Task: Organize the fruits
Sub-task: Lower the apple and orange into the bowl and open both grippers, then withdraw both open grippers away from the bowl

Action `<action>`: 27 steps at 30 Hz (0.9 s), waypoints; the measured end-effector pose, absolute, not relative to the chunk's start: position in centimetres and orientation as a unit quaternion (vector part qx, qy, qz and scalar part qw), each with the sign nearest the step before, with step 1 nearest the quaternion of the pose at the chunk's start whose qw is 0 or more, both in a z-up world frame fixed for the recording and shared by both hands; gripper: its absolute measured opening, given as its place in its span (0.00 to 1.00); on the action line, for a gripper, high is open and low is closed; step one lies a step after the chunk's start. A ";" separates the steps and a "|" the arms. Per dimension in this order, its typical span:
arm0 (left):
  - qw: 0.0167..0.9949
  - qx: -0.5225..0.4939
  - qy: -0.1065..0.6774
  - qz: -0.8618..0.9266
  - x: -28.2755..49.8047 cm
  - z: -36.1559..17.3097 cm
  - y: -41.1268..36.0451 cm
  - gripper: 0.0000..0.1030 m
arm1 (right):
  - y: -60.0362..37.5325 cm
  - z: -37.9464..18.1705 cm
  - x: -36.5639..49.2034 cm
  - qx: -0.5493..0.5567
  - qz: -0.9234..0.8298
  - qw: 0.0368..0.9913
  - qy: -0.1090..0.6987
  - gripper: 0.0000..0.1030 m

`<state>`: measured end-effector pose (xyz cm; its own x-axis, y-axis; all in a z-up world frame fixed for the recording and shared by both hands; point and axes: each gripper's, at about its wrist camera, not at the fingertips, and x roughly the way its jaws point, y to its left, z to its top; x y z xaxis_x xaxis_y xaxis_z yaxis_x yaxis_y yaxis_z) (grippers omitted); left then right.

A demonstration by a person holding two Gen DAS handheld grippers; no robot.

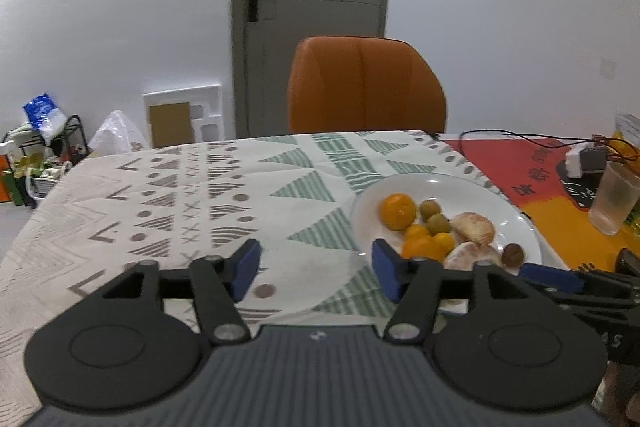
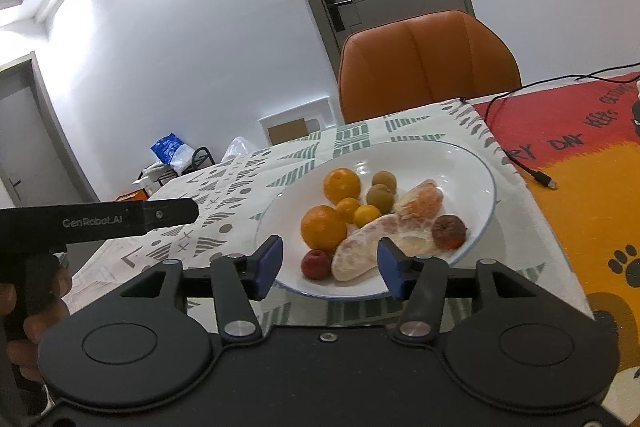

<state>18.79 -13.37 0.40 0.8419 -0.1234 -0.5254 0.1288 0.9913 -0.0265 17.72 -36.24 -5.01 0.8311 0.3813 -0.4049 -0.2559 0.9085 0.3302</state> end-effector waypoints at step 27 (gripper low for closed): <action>0.965 -0.007 0.262 -0.009 12.9 2.6 -7.7 0.95 | -32.9 -1.9 13.9 0.112 0.181 0.953 0.215 1.00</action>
